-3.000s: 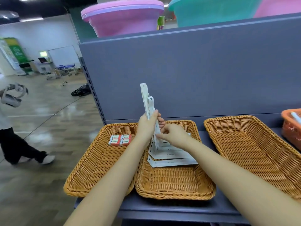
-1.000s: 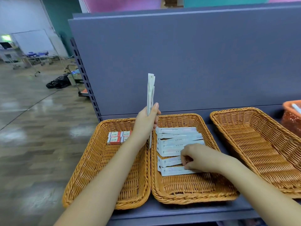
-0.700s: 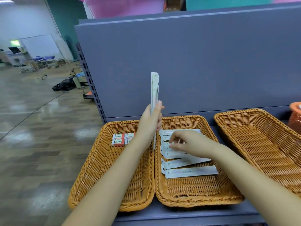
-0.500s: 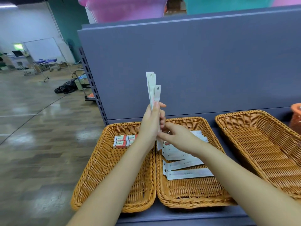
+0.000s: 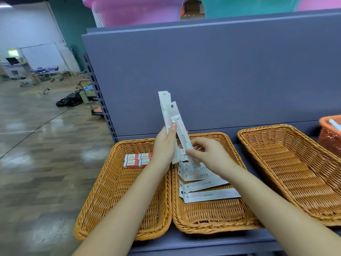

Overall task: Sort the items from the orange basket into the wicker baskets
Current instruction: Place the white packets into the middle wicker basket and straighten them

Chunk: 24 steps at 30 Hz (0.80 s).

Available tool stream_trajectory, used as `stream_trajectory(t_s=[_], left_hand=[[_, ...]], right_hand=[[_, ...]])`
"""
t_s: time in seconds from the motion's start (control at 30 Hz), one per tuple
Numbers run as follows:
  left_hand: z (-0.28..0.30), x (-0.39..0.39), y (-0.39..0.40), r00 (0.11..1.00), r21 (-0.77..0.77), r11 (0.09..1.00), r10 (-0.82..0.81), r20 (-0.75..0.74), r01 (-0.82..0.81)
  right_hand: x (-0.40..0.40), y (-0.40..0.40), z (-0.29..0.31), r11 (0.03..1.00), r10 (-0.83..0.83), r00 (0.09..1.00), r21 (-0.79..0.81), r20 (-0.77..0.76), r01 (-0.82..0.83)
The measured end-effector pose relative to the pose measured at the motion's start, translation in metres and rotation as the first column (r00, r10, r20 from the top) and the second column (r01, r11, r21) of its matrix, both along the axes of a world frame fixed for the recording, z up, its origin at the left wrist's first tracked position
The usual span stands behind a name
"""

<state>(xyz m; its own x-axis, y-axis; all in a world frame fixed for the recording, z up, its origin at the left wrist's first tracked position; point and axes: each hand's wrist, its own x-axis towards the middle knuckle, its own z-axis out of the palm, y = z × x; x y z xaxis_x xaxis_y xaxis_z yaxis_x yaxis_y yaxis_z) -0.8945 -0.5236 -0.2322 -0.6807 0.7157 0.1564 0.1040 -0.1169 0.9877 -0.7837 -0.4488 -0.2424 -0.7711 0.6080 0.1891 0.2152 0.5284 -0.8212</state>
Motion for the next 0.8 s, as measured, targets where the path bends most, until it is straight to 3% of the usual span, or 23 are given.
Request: stream_trajectory(t_s=[0.17,0.33,0.43,0.57,0.7,0.8], left_hand=[[0.0,0.005,0.004,0.998,0.01,1.0,0.027,-0.049,-0.026],[-0.003,0.002,0.007,0.996,0.006,0.998,0.065,-0.056,-0.065],[-0.005,0.002,0.006,0.997,-0.025,0.997,0.066,-0.045,-0.067],[-0.005,0.001,0.005,0.993,-0.032,0.993,0.108,-0.037,-0.11],[-0.004,-0.003,0.006,0.994,0.007,0.994,0.111,0.0,-0.111],[-0.005,-0.003,0.007,0.994,-0.016,0.994,0.104,-0.024,-0.105]], right_hand=[[0.016,0.008,0.002,0.974,0.033,0.996,-0.22,-0.084,-0.051],[0.04,0.012,0.008,0.988,0.094,0.99,-0.109,-0.107,-0.106],[0.055,0.016,0.008,0.989,0.141,0.99,-0.035,-0.007,-0.141],[0.078,0.028,0.01,0.983,0.185,0.963,-0.059,0.194,-0.176],[0.09,0.036,0.008,0.946,0.247,0.846,0.072,0.473,-0.317],[0.085,0.032,0.001,0.926,0.25,0.792,0.103,0.558,-0.364]])
